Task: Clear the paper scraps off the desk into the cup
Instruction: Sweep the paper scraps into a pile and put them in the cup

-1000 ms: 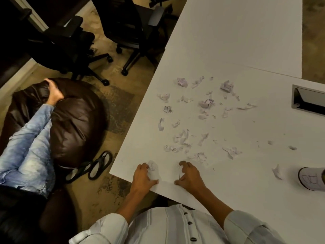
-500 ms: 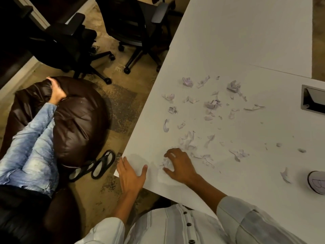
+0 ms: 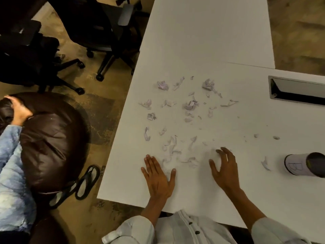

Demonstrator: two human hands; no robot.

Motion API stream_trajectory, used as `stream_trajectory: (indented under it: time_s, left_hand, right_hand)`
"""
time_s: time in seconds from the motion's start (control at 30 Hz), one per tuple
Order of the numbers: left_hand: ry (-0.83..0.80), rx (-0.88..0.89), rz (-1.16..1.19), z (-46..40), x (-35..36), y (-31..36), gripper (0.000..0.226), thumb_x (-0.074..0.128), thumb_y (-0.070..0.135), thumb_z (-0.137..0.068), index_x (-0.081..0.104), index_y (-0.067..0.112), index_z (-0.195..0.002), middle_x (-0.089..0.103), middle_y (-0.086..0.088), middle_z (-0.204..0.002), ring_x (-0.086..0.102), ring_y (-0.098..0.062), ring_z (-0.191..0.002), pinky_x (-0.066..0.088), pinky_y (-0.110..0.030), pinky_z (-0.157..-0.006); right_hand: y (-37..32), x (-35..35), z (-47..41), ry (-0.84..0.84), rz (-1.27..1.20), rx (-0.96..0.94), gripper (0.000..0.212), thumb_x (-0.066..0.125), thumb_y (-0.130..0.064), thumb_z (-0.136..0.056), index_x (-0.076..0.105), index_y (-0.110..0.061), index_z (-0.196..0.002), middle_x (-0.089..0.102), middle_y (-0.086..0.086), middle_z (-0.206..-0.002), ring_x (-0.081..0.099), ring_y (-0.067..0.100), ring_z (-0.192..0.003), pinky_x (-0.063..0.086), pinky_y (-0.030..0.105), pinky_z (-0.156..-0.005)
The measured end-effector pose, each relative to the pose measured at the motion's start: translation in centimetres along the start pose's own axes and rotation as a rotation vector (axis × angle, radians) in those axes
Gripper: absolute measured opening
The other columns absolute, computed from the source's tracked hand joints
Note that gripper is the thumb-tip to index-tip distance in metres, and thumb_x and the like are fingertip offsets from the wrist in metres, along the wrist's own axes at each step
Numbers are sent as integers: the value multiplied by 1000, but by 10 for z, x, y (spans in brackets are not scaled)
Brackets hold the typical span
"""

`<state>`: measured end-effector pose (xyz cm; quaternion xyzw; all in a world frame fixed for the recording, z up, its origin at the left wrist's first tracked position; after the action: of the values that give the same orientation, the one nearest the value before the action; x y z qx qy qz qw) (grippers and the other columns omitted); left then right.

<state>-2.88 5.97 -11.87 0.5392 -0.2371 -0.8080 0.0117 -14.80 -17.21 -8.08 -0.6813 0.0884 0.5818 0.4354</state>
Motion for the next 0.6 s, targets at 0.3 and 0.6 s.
stream_trajectory:
  time_s: [0.3,0.6]
  left_hand:
    - [-16,157,137,-44,21,89,95,30,65,-89,-5,1,-149,-5,-16,-160,-6,-28,-149,1,-57,-119]
    - [204,32,185,-95,-29,34,107,33,79,-78,-8,11,-150,-11,-11,-161,-14,-24,-148,-1,-62,-117]
  right_hand:
    - [95,-45,33,161,-36,386,60,48,-39,-95,29,-12,-146,22,6,-158,22,24,-145,32,48,-115]
    - [129,-38,26,144,-42,627,77,40,-51,-95,18,-1,-149,15,21,-159,11,33,-148,16,60,-118]
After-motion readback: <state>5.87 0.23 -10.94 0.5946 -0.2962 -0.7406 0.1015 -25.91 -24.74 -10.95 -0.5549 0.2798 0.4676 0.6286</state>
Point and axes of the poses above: each hand's wrist, its own z-axis away from the middle knuckle, its own x-axis out of the palm, y = z × x, the point moved 2 cm from there along -z, towards the middle knuckle
